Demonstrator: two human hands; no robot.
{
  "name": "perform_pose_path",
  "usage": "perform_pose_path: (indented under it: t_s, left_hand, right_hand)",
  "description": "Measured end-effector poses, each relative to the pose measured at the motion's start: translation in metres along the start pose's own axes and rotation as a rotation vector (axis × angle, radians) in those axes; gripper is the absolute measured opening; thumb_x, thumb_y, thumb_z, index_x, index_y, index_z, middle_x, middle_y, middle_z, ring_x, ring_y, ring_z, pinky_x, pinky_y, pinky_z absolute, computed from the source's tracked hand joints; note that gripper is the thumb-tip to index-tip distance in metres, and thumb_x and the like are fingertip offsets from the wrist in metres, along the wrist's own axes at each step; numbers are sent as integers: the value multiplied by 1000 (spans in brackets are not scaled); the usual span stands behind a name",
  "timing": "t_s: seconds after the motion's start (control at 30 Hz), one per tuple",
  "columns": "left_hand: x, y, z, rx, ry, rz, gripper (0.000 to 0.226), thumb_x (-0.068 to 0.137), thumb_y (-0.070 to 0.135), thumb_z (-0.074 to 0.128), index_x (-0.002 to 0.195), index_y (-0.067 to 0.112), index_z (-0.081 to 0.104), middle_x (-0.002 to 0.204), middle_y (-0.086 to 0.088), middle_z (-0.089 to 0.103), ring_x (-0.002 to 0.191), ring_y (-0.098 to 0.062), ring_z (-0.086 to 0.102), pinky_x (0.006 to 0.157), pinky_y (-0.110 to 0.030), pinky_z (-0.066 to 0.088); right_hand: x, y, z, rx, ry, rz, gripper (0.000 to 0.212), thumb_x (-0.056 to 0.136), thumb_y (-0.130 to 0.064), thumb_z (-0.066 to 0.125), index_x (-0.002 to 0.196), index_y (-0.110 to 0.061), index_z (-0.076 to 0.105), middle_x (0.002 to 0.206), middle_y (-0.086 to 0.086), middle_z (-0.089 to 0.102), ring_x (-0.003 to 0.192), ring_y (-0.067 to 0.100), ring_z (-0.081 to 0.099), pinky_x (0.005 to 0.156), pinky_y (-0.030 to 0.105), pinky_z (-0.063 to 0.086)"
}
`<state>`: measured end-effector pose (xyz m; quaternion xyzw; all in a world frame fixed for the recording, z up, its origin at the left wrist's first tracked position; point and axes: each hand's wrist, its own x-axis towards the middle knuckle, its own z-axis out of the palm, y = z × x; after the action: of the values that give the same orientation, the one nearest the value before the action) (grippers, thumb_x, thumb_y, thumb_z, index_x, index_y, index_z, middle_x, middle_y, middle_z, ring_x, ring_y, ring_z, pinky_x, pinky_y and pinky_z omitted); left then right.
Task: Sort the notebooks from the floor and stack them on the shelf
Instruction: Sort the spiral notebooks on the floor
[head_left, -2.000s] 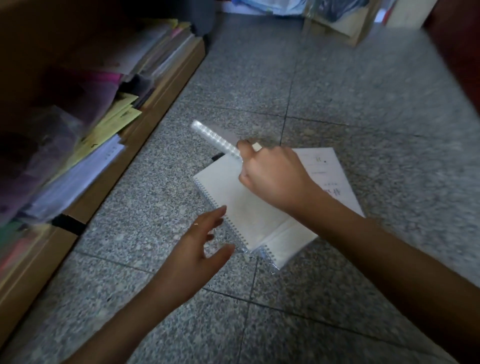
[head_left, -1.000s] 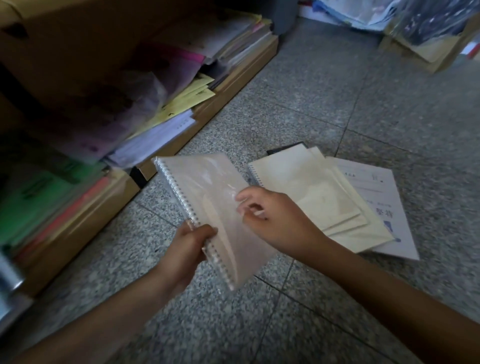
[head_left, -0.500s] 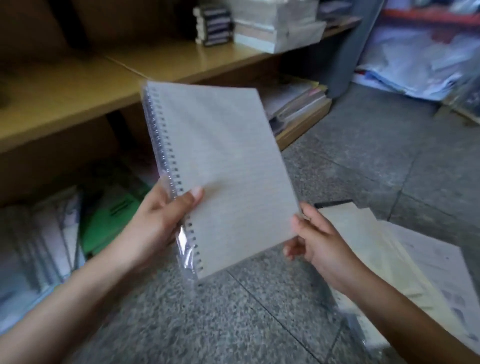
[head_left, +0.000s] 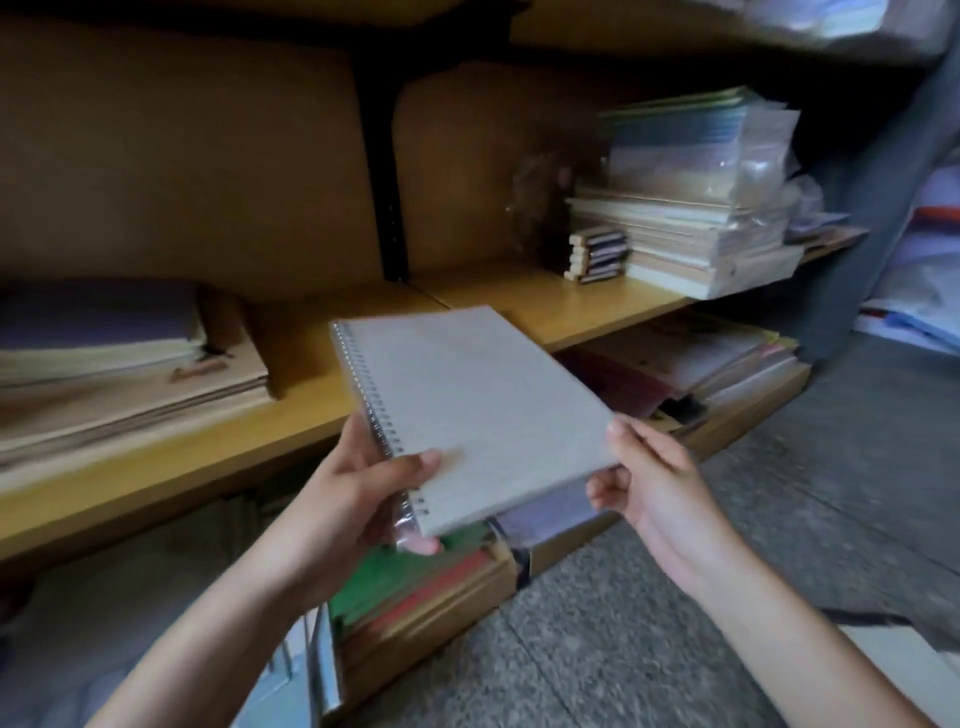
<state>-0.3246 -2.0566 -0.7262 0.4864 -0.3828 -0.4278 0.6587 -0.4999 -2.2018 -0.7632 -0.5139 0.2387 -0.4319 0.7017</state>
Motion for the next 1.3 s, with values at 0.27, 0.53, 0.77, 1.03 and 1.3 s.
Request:
perform_pose_path:
  t_s: [0.27,0.53,0.77,1.03,1.3]
  left_hand:
    - [-16,-4,-3,804,435,101,71,81,59,50,136,32,15,117,9,25,115,-10,34,102,-31,35]
    - [-2,0,16,1868,275,485,41,79,46,48,104,22,71,109,-5,68,100,-27,66,80,-39,53]
    - [24,5,12,1935,318,209,52,92,27,52,142,22,39,143,-11,46,129,-30,47,102,-38,40]
    - [53,26,-21,1772,464,192,42,92,23,41,133,28,48,134,-1,53,119,-24,50,92,-35,45]
    - [67,31,-35,1734,568,165,39,89,12,45,122,27,59,112,-2,65,96,-25,62,76,-32,49]
  right_hand:
    - [29,-10,35,93,27,59,22,96,-13,47,117,-15,49,100,10,62,65,13,65,47,22,52]
    - [28,-4,61,-78,-81,18,73,88,11,44,141,-34,20,121,13,58,97,21,64,77,31,52]
    - [37,9,67,-715,-45,-273,74,86,-29,64,144,-22,20,140,-3,29,127,10,35,102,27,32]
    - [55,10,63,-1345,-281,-611,58,93,-34,53,143,-31,25,156,-12,11,144,8,-3,115,31,6]
    - [72,16,79,-1467,-426,-603,67,93,-29,50,147,-38,12,157,-16,-2,144,9,-6,117,33,-2]
